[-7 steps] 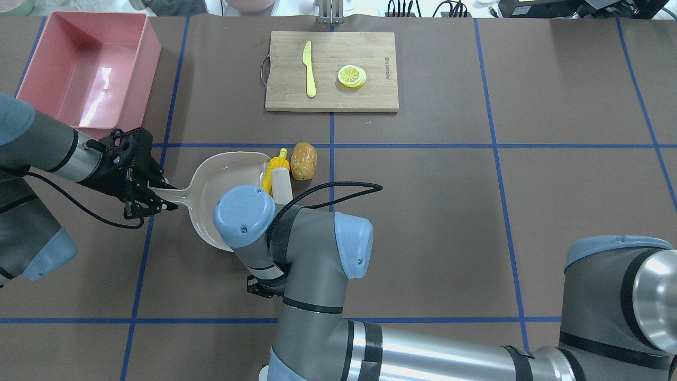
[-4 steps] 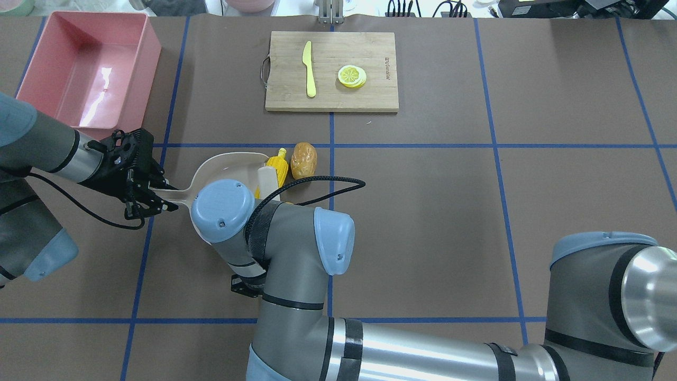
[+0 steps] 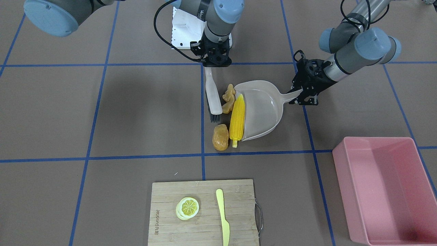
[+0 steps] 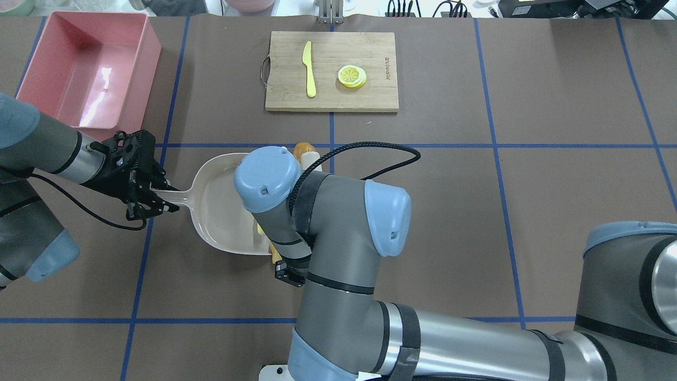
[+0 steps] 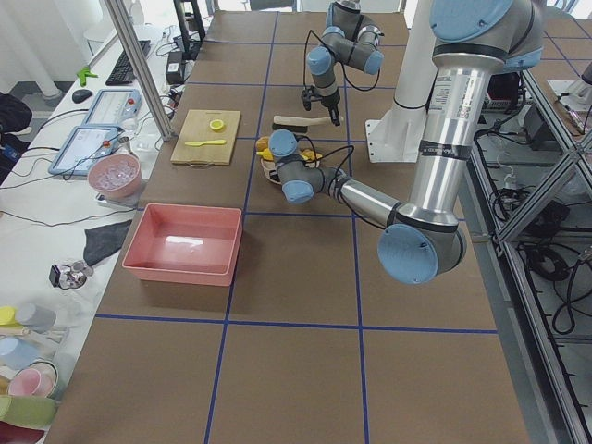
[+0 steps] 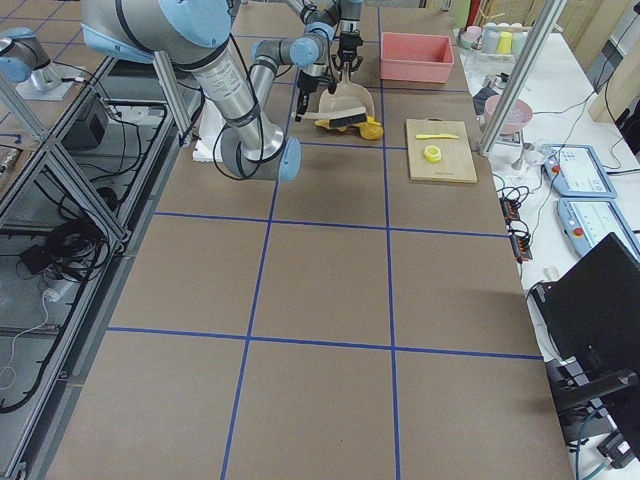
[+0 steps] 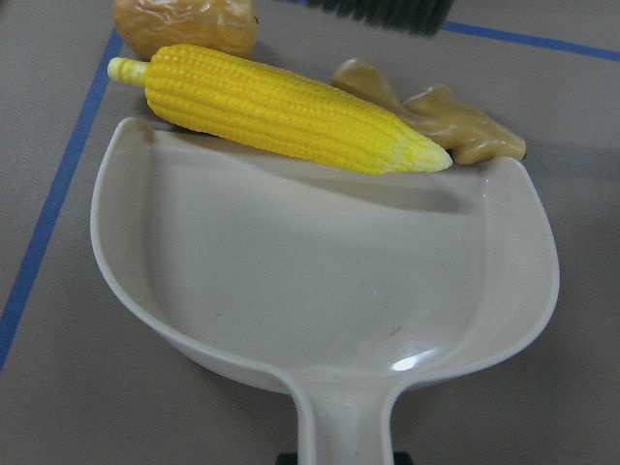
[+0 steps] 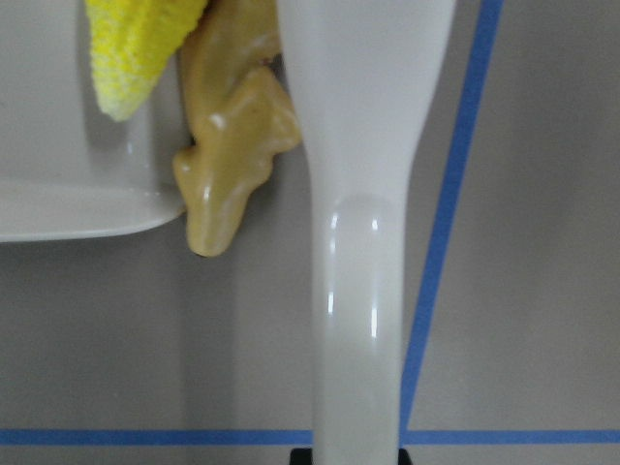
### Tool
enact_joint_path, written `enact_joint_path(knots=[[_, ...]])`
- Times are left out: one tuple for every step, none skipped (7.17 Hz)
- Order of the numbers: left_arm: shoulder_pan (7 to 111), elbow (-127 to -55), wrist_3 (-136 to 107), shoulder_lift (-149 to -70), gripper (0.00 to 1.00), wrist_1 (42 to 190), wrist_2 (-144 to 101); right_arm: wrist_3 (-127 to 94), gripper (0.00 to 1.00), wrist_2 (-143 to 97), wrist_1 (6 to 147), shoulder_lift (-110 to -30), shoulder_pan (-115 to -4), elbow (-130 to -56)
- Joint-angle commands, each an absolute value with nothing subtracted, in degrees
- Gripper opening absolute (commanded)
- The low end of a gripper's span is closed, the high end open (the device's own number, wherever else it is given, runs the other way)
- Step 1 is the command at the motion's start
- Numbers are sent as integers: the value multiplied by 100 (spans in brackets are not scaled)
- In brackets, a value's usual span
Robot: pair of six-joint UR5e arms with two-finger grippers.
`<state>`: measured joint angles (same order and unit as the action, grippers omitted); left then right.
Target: Sweep and dump trash into bin
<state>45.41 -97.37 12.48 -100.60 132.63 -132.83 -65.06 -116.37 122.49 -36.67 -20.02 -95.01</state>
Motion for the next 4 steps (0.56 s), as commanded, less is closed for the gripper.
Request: enact_joint_path(knots=[[4535, -9721, 1248, -10063, 0, 13263, -13280, -6495, 0, -11951, 12384, -4033, -2074, -9765], [4535, -9729, 1248, -10063, 0, 13263, -13280, -6486, 0, -12058, 12314, -4095, -2213, -9678], [4535, -9721, 1248, -10063, 0, 13263, -13280, -6486, 0, -12354, 12261, -4165, -2371, -9685], [4535, -9721, 1248, -10063, 0, 13263, -13280, -6478, 0, -12497, 12261, -4183, -2486, -9668]])
